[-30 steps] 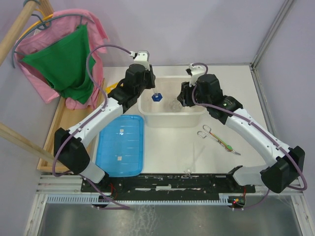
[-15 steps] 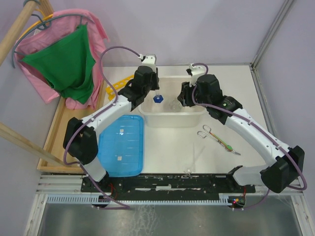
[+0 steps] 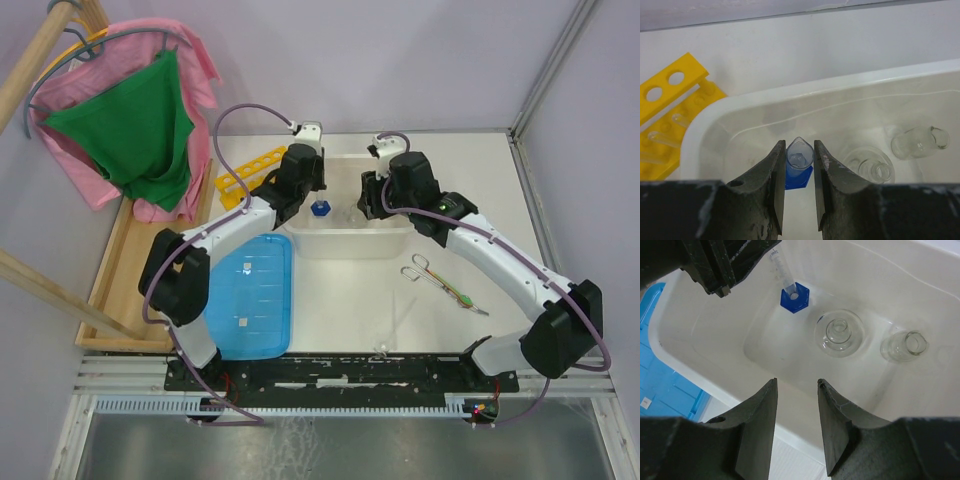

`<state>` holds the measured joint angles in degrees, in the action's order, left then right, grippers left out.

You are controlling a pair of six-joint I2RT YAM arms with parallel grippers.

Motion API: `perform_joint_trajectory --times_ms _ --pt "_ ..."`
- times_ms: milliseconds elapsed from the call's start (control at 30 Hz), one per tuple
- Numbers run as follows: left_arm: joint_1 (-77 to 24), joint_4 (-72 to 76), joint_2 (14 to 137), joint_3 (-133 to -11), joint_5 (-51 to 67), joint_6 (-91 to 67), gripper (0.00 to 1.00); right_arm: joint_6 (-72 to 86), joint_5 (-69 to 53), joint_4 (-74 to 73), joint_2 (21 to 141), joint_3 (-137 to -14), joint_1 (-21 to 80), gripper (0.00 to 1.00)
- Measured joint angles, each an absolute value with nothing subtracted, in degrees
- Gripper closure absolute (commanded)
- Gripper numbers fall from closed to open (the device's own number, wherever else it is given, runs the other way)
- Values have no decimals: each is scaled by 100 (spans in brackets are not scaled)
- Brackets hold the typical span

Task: Organize the chemistry lab equipment
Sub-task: Place the chemistry item in the storage box.

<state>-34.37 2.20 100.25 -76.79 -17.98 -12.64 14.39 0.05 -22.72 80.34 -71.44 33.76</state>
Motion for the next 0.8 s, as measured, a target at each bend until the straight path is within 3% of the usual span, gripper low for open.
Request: perform_joint_trajectory --times_ms 167,367,800 --pt "-3476 322 10193 -7642 -1809 -1267 85 1402 -3 -2270 8040 -7144 3376 54" --pt "-3509 401 10302 -7642 -1815 -1267 67 1376 -5 -2272 8040 -7144 3371 54" --pt "-3522 440 10372 -7642 -1949 -1264 58 1363 -3 -2272 8038 -7144 3358 54"
